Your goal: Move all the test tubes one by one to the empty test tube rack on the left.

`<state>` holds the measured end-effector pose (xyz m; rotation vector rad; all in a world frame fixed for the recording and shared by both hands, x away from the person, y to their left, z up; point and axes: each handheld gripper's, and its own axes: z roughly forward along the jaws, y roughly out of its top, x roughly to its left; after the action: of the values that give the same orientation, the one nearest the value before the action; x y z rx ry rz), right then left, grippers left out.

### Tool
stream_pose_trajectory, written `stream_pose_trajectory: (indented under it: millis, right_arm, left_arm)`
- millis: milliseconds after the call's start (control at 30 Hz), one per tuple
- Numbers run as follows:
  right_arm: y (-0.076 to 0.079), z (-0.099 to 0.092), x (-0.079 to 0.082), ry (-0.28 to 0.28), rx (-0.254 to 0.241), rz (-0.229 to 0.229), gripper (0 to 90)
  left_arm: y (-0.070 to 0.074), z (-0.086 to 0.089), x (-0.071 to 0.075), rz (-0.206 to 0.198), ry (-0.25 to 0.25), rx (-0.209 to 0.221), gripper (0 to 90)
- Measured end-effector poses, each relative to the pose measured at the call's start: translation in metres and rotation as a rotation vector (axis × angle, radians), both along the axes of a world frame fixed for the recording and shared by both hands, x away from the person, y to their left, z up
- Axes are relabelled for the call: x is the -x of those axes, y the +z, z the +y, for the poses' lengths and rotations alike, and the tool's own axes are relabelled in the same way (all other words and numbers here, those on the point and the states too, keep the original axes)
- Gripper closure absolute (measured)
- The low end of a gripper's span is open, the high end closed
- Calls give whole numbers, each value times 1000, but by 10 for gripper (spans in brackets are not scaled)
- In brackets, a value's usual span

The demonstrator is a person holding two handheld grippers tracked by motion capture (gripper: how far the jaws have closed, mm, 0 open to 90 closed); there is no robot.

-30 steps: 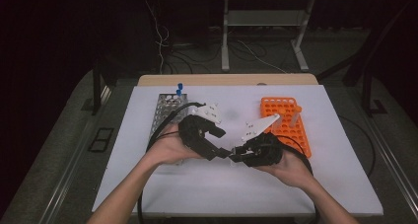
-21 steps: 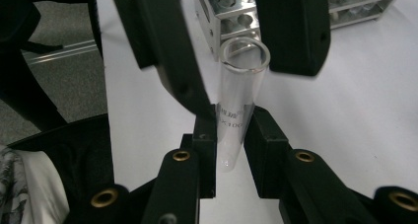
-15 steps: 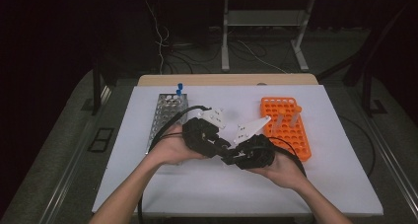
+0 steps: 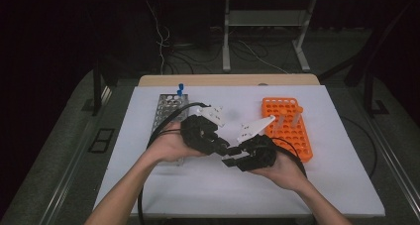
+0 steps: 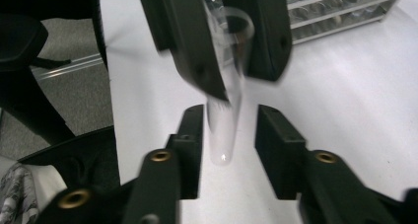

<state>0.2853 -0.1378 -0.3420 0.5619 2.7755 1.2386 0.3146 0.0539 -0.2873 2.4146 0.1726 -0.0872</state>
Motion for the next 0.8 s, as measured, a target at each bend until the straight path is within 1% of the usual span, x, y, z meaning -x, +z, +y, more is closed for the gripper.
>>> stream_pose_trajectory:
  millis: [67,200,300,367,433,500,533,567,700,800]
  right_arm:
    - [-1,-3,0,-15,-13,0,530]
    - [-2,-11,2,-53,-37,-3,428]
    - [-5,-19,3,-90,-54,7,316]
    - [-6,-25,5,-113,-60,11,219]
    - [-8,-31,6,-136,-78,19,134]
    - [-9,-39,9,-152,-103,37,98]
    - [-9,-43,10,-158,-115,44,63]
    - [-10,-47,11,-165,-124,48,0]
    - [-12,-64,19,-202,-154,49,4]
    - [-14,-75,24,-229,-167,48,4]
  left_arm:
    - [3,2,-1,-2,5,-8,749]
    - [9,7,-4,-14,19,-7,749]
    - [13,11,-7,-18,34,-5,750]
    - [16,14,-9,-23,43,-7,749]
    - [19,18,-11,-27,58,-7,749]
    - [22,22,-15,-34,65,-9,749]
    - [24,24,-16,-34,79,-5,749]
    - [25,27,-17,-34,85,-1,749]
    - [30,35,-23,-42,115,-4,749]
    - [34,41,-27,-49,135,-5,749]
